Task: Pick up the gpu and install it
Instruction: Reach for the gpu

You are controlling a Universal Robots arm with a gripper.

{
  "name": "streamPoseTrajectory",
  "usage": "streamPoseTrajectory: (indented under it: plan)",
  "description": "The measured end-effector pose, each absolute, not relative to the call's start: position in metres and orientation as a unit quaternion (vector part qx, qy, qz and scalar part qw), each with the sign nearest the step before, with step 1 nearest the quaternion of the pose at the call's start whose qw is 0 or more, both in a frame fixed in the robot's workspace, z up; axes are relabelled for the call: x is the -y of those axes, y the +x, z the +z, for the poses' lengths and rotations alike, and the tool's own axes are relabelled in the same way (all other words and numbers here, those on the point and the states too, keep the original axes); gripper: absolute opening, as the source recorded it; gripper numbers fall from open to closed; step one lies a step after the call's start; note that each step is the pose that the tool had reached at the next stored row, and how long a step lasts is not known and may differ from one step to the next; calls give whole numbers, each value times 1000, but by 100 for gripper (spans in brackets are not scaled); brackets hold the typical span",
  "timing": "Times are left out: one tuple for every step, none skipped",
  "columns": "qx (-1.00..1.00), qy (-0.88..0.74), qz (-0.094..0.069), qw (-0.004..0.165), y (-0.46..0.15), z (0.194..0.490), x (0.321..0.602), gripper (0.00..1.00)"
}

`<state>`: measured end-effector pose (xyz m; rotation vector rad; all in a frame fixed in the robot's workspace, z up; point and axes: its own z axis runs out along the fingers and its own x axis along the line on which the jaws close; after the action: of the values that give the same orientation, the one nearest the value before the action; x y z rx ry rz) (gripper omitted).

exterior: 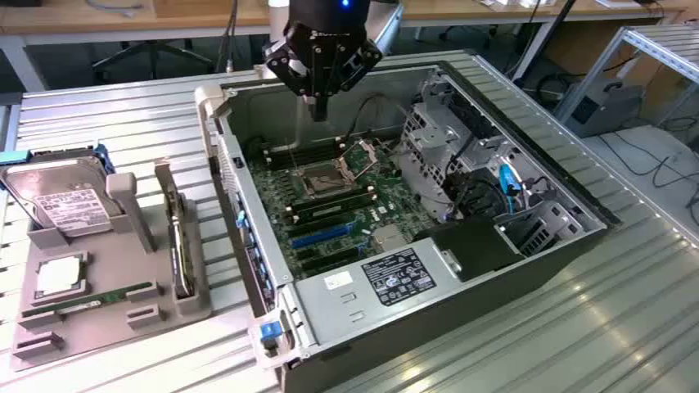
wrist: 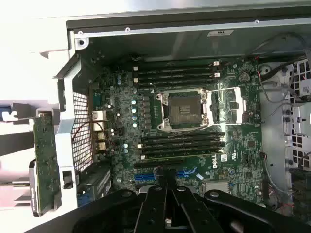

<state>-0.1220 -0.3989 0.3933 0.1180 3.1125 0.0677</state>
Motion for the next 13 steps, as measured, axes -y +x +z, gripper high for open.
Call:
streamPoseTrajectory:
  plan:
    - [-999, 38, 22, 13, -122, 393, 399, 11]
    - [-999, 38, 22, 13, -122, 393, 399, 11]
    - [-999, 38, 22, 13, -123, 393, 399, 11]
    - [-999, 38, 22, 13, -124, 393, 399, 11]
    - [-999, 38, 22, 13, -124, 393, 399, 11]
    - [-999, 38, 22, 13, -124, 393, 399, 11]
    - [-999, 38, 22, 13, -124, 393, 399, 11]
    - [-999, 38, 22, 13, -124, 393, 399, 11]
    - [-999, 38, 22, 13, -125, 393, 399, 11]
    - [-999, 38, 22, 13, -125, 393, 399, 11]
    - [-999, 38, 22, 13, -125, 393, 399, 11]
    - [-999, 38, 22, 13, -125, 393, 399, 11]
    - [-999, 38, 22, 13, -125, 393, 399, 11]
